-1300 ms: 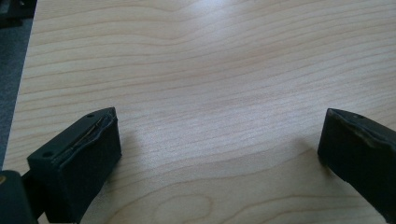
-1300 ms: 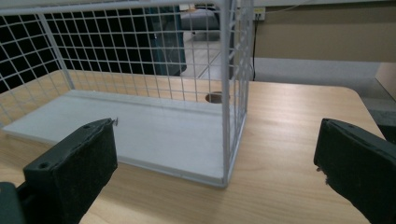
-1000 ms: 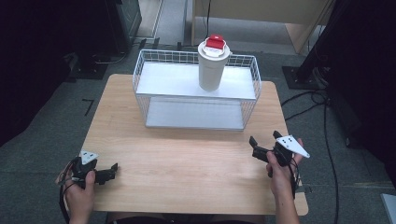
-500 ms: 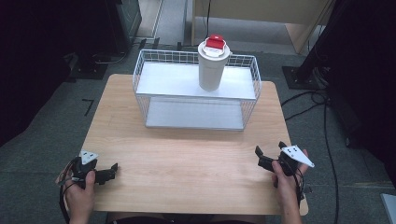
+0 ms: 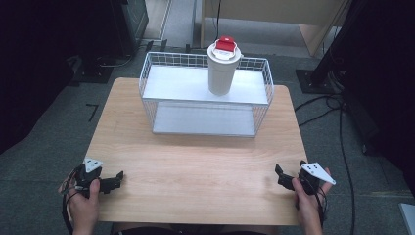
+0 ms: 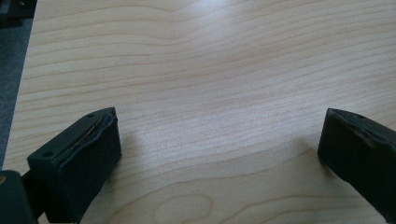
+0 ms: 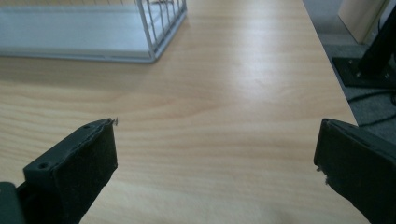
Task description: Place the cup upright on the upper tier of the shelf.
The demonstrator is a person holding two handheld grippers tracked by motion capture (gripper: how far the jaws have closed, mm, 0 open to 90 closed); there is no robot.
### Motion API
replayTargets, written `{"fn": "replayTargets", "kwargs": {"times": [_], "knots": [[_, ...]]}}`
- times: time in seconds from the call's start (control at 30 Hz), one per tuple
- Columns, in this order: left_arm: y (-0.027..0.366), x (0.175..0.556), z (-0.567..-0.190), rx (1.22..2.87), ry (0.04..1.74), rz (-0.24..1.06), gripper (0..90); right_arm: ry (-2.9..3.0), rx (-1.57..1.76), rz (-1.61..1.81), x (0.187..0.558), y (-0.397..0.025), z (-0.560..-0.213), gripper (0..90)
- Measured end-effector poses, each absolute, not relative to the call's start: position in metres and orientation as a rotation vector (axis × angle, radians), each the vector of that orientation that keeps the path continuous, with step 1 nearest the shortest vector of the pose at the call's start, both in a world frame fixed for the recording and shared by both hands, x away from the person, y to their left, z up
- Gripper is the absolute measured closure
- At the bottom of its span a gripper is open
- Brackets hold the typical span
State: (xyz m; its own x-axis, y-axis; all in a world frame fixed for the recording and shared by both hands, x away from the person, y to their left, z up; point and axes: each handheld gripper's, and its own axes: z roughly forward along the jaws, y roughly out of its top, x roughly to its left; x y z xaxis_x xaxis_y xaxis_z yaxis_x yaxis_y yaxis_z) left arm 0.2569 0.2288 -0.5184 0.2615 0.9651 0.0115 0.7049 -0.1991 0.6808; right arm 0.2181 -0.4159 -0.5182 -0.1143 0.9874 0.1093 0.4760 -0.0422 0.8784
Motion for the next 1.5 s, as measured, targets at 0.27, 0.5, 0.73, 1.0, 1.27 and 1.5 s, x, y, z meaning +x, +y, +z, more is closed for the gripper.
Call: {"fn": "replayTargets", "kwargs": {"times": [0.27,0.5,0.73,1.0,1.27,1.5], "knots": [[0.229,0.257,-0.518,1.977,1.506,0.605,0.0,1.722,1.636,0.982,0.216,-0.426,-0.521,0.0],[0.229,0.257,-0.518,1.977,1.506,0.605,0.0,1.773,1.697,0.888,0.213,-0.433,-0.524,0.0],[0.229,0.257,-0.518,1.977,1.506,0.605,0.0,1.855,1.698,0.812,0.212,-0.433,-0.526,0.0],[0.229,0.257,-0.518,1.978,1.506,0.606,0.0,1.878,1.681,0.805,0.207,-0.433,-0.527,0.0],[0.229,0.257,-0.518,1.978,1.506,0.605,0.0,1.913,1.653,0.820,0.201,-0.436,-0.527,0.0],[0.229,0.257,-0.518,1.978,1.506,0.605,0.0,1.913,1.650,0.820,0.203,-0.435,-0.527,0.0]]}}
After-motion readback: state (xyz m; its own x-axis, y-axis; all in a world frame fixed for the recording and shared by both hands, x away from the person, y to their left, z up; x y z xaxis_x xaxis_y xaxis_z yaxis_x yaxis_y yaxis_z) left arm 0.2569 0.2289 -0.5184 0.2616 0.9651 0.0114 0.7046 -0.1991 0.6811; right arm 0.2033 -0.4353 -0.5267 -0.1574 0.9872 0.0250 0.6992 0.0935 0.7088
